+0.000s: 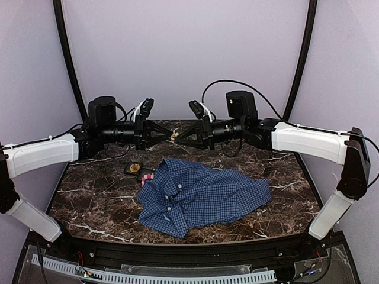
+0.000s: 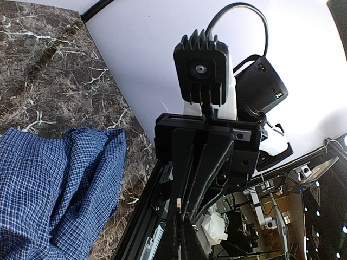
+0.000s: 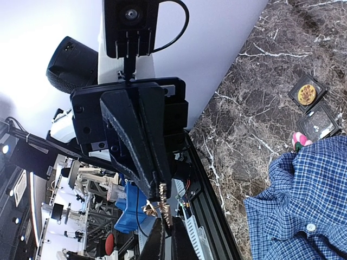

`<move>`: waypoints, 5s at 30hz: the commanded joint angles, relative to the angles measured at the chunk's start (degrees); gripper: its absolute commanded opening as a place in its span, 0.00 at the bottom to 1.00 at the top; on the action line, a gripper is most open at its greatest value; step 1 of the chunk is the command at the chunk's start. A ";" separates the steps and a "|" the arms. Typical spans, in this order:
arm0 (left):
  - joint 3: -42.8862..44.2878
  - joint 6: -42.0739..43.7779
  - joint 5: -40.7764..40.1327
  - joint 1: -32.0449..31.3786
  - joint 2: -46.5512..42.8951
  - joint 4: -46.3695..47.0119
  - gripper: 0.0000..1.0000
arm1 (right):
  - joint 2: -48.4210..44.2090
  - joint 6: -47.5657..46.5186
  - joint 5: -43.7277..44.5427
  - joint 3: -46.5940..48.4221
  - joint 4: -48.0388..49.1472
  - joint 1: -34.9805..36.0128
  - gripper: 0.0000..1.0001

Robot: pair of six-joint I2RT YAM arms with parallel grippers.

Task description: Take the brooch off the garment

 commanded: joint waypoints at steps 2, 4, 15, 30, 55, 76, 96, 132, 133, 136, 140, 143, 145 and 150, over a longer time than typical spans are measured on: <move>-0.53 -0.27 1.61 0.06 -0.33 2.12 0.01 | 1.07 0.71 -0.04 -0.78 2.20 -0.01 0.00; -0.55 -0.31 1.48 0.06 -0.33 2.08 0.01 | 1.09 0.86 -0.13 -0.91 2.64 -0.04 0.00; -2.81 -0.14 -2.40 1.25 -2.82 -0.11 0.43 | -0.02 0.11 1.58 -1.39 1.91 -0.39 0.00; -2.85 3.48 -2.86 2.08 -5.69 -0.48 0.80 | 0.21 -0.71 1.20 -0.96 0.60 -0.48 0.00; 2.51 3.89 4.78 -0.90 2.69 -1.76 0.58 | 1.60 -1.11 -1.56 0.60 0.03 -0.48 0.00; 2.25 1.98 5.92 -0.86 4.15 1.12 0.19 | 2.37 -0.76 -2.10 1.16 0.37 -0.47 0.00; 1.57 -0.38 5.77 -0.71 3.42 4.61 0.01 | 1.73 -0.46 -2.29 -0.25 2.47 -0.54 0.00; 8.95 39.43 -50.54 4.44 4.02 -61.28 0.01 | -13.41 -13.22 28.59 -1.75 -18.12 -1.40 0.45; 9.75 39.80 -51.33 4.26 5.31 -61.60 0.01 | -13.54 -13.28 28.81 -1.81 -18.12 -1.37 0.45; 11.16 41.44 -53.70 3.64 7.70 -61.70 0.01 | -13.86 -13.08 29.41 -2.10 -18.25 -1.36 0.45; 13.37 43.66 -56.33 1.71 12.70 -60.97 0.01 | -13.79 -12.87 29.81 -2.12 -18.26 -1.36 0.44; 15.24 45.01 -57.83 0.80 15.62 -60.22 0.01 | -13.53 -12.75 29.96 -2.08 -18.49 -1.36 0.45; 16.46 45.56 -57.93 0.30 17.20 -59.26 0.01 | -13.28 -12.96 30.17 -2.22 -18.81 -1.29 0.45; 18.73 46.92 -59.12 -1.72 22.04 -59.25 0.01 | -12.08 -14.36 31.08 -2.42 -19.98 -0.66 0.56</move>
